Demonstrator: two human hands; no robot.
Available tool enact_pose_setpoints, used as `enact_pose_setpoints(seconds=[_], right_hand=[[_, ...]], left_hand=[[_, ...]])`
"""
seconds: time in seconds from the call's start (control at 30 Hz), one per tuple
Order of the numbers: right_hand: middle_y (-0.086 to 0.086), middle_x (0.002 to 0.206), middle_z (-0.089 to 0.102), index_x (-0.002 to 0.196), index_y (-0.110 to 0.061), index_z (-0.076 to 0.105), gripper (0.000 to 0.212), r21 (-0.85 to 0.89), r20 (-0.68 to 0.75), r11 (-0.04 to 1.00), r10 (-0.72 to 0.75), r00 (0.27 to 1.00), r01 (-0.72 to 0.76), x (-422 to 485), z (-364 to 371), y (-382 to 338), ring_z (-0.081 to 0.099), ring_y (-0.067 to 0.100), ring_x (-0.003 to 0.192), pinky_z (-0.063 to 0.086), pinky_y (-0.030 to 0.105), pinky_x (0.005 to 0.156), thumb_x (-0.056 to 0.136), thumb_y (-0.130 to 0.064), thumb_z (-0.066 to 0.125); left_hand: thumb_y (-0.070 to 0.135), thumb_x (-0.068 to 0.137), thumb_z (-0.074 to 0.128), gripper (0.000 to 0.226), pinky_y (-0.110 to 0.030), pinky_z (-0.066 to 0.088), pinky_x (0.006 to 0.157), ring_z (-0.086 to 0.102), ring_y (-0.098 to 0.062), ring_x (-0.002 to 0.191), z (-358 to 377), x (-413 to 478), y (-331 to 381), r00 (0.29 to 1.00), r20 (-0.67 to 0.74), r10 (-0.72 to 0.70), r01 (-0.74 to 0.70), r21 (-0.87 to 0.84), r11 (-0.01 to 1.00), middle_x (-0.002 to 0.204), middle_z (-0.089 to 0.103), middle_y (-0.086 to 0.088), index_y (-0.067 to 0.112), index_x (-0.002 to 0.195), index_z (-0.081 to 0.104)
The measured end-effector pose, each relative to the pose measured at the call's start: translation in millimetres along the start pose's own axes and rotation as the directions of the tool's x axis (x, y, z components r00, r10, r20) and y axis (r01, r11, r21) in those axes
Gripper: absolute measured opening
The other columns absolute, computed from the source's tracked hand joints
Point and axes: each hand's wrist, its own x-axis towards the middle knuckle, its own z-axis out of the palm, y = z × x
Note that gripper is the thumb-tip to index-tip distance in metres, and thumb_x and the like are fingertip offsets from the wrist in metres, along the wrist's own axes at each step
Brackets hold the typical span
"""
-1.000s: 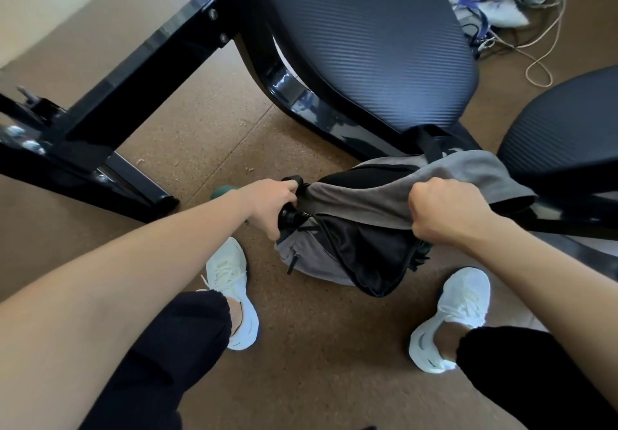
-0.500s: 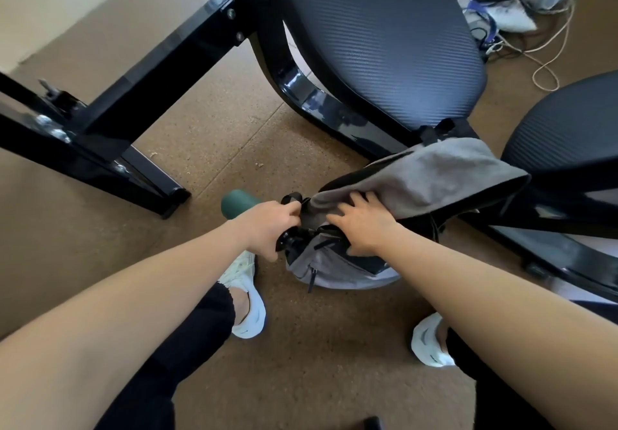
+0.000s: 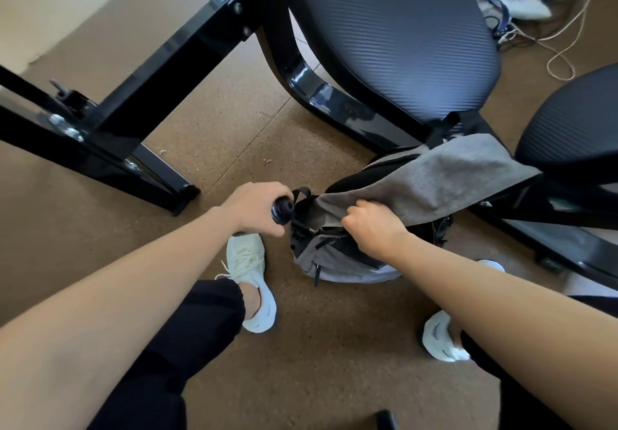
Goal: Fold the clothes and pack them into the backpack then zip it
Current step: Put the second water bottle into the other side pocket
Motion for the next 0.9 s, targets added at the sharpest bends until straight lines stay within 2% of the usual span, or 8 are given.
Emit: enact_pose_setpoints(seconds=[0.17, 0.37, 0.43, 0.5, 0.6, 0.7, 0.8, 0.9], right_hand=[[0.005, 0.106, 0.069, 0.107, -0.015, 0.069, 0.02, 0.024, 0.005, 1.0, -0.014, 1.0, 0.013, -3, -2, -3, 0.062, 0.028, 0.106, 0.049, 0.038, 0.088, 0.095, -0.009, 0.054], [0.006, 0.106, 0.07, 0.106, -0.014, 0.07, 0.02, 0.049, -0.001, 0.999, -0.008, 1.0, 0.008, -6, -6, -5, 0.063, 0.028, 0.105, 0.052, 0.039, 0.084, 0.095, -0.007, 0.054], [0.006, 0.104, 0.07, 0.104, -0.014, 0.071, 0.021, 0.065, -0.002, 0.998, -0.002, 1.0, 0.002, -6, -7, -5, 0.064, 0.029, 0.104, 0.052, 0.04, 0.083, 0.093, -0.006, 0.054], [0.007, 0.102, 0.071, 0.1, -0.012, 0.071, 0.021, 0.09, -0.003, 0.996, 0.01, 1.0, -0.01, -6, -7, -6, 0.065, 0.031, 0.101, 0.054, 0.04, 0.08, 0.091, -0.004, 0.054], [0.009, 0.099, 0.071, 0.098, -0.011, 0.072, 0.02, 0.124, -0.008, 0.991, 0.043, 0.999, -0.042, -7, -8, -5, 0.066, 0.032, 0.097, 0.056, 0.04, 0.075, 0.09, -0.003, 0.055], [0.01, 0.099, 0.071, 0.098, -0.01, 0.071, 0.02, 0.15, -0.014, 0.987, 0.067, 0.998, -0.064, -8, -8, -3, 0.067, 0.033, 0.097, 0.055, 0.041, 0.074, 0.091, -0.003, 0.054], [0.01, 0.099, 0.07, 0.099, -0.01, 0.071, 0.019, 0.162, -0.016, 0.984, 0.071, 0.997, -0.068, -7, -9, -2, 0.066, 0.032, 0.097, 0.054, 0.04, 0.075, 0.092, -0.004, 0.054], [0.009, 0.099, 0.07, 0.099, -0.01, 0.07, 0.018, 0.168, -0.017, 0.983, 0.072, 0.997, -0.068, -7, -11, -3, 0.066, 0.032, 0.097, 0.054, 0.04, 0.075, 0.092, -0.004, 0.054]], left_hand=[[0.056, 0.069, 0.08, 0.047, -0.037, 0.051, 0.091, 0.06, -0.019, 0.105, -36, -4, -8, 0.902, -0.239, -0.36, 0.224, -0.453, 0.863, 0.114, 0.065, 0.012, 0.047, 0.111, 0.061], [0.05, 0.076, 0.073, 0.029, -0.031, 0.047, 0.074, 0.061, -0.016, 0.085, -57, -2, 9, 0.695, -0.426, -0.58, 0.022, -0.793, 0.609, 0.091, 0.069, 0.003, 0.024, 0.088, 0.068], [0.05, 0.076, 0.072, 0.024, -0.036, 0.052, 0.076, 0.063, -0.019, 0.086, -58, 0, 15, 0.642, -0.365, -0.674, -0.016, -0.885, 0.465, 0.087, 0.067, 0.003, 0.027, 0.081, 0.065], [0.047, 0.078, 0.074, 0.024, -0.043, 0.058, 0.08, 0.068, -0.025, 0.095, -55, 4, 21, 0.659, -0.263, -0.704, -0.007, -0.939, 0.344, 0.093, 0.071, -0.001, 0.026, 0.085, 0.067], [0.036, 0.091, 0.073, 0.018, -0.035, 0.061, 0.074, 0.071, -0.02, 0.089, -40, 7, 28, 0.718, -0.074, -0.692, 0.059, -0.984, 0.166, 0.103, 0.073, -0.004, 0.02, 0.095, 0.066], [0.038, 0.09, 0.074, 0.037, -0.035, 0.063, 0.072, 0.072, -0.018, 0.093, -23, 1, 20, 0.688, 0.095, -0.719, 0.093, -0.995, -0.043, 0.112, 0.069, -0.006, 0.014, 0.116, 0.06], [0.039, 0.089, 0.077, 0.056, -0.036, 0.063, 0.069, 0.072, -0.024, 0.103, -13, -7, 7, 0.689, 0.196, -0.697, 0.121, -0.98, -0.156, 0.12, 0.068, -0.01, 0.009, 0.13, 0.053], [0.039, 0.091, 0.074, 0.046, -0.037, 0.062, 0.072, 0.072, -0.024, 0.105, -7, -16, 7, 0.725, 0.254, -0.64, 0.132, -0.963, -0.233, 0.121, 0.07, -0.01, 0.012, 0.124, 0.058]])
